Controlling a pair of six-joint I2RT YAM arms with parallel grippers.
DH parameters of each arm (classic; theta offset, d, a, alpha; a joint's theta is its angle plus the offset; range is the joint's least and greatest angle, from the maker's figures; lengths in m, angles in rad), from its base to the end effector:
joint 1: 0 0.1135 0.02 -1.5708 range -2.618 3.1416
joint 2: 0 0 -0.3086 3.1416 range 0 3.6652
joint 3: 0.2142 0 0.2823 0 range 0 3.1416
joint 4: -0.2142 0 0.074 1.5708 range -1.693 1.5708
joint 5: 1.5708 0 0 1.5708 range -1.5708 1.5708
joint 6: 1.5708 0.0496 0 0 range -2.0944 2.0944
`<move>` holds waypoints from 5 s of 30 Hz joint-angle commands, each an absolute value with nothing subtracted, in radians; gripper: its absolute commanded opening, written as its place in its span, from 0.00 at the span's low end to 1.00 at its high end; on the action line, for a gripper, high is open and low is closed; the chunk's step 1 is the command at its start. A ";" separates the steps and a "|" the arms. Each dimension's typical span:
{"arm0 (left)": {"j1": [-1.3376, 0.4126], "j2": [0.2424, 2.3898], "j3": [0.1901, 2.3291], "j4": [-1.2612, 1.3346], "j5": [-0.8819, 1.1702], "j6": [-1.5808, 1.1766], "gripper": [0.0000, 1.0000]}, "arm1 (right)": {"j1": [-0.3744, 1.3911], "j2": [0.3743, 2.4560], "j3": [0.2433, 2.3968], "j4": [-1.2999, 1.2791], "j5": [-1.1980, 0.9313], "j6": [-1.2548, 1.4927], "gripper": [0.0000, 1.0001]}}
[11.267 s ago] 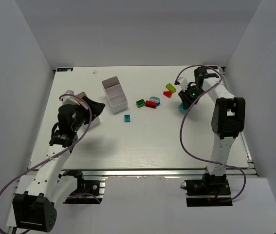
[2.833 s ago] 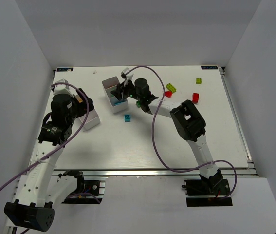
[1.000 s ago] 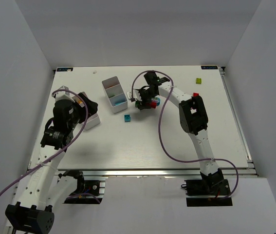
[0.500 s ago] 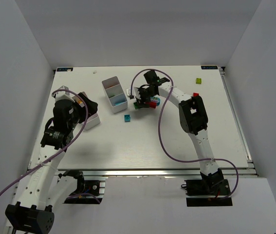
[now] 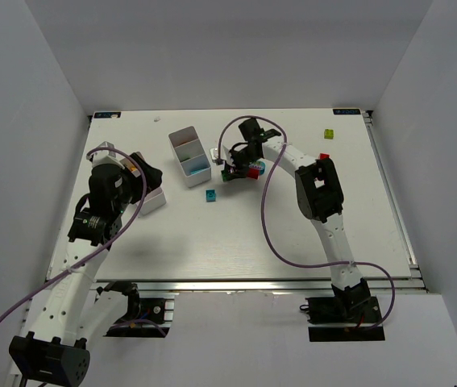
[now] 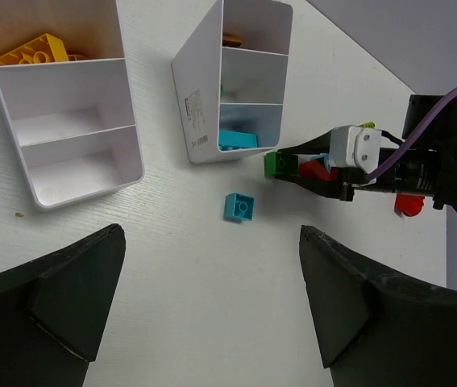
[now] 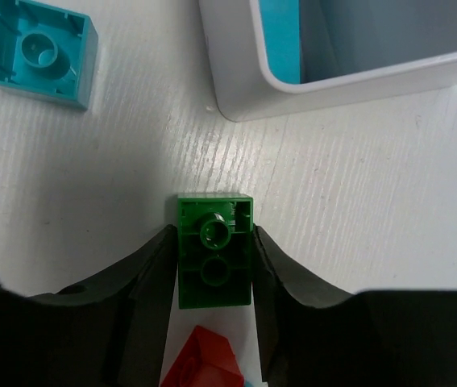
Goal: Sort the legos into containers by color
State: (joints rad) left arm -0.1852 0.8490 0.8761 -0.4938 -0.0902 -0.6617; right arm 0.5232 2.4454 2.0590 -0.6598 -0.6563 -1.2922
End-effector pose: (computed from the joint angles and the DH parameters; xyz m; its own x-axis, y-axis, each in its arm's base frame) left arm 0.1978 -0.0325 0.3571 -0.4130 -0.5452 -0.7295 -0.1894 0.8349 -0.5168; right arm 0.4974 0.3218 0.1650 0.4289 -0.6319 -0.6455 -0.9025 -0.2690 -0.3363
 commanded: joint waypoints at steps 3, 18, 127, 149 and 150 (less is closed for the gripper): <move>-0.179 0.841 0.897 -0.489 -0.101 -0.660 0.98 | 0.517 2.424 2.023 -0.684 -0.706 -1.299 0.30; -0.179 0.828 0.913 -0.449 -0.120 -0.655 0.98 | 0.488 1.999 1.588 -0.243 -0.778 -1.008 0.06; -0.179 0.864 0.796 -0.316 -0.017 -0.752 0.98 | 0.150 2.394 2.017 -0.307 -0.261 -0.186 0.71; -0.179 0.971 0.844 -0.241 0.087 -0.808 0.98 | 0.175 2.413 2.014 -0.330 -0.271 -0.285 0.22; -0.181 0.979 0.850 -0.241 0.097 -0.813 0.97 | 0.173 2.402 2.007 -0.322 -0.293 -0.290 0.20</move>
State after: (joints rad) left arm -0.1852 0.9665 0.8028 -0.2668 0.0525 -0.7906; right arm 0.1734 2.4264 1.9862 -0.3233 -0.2470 -0.2554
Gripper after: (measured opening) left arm 0.977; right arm 0.428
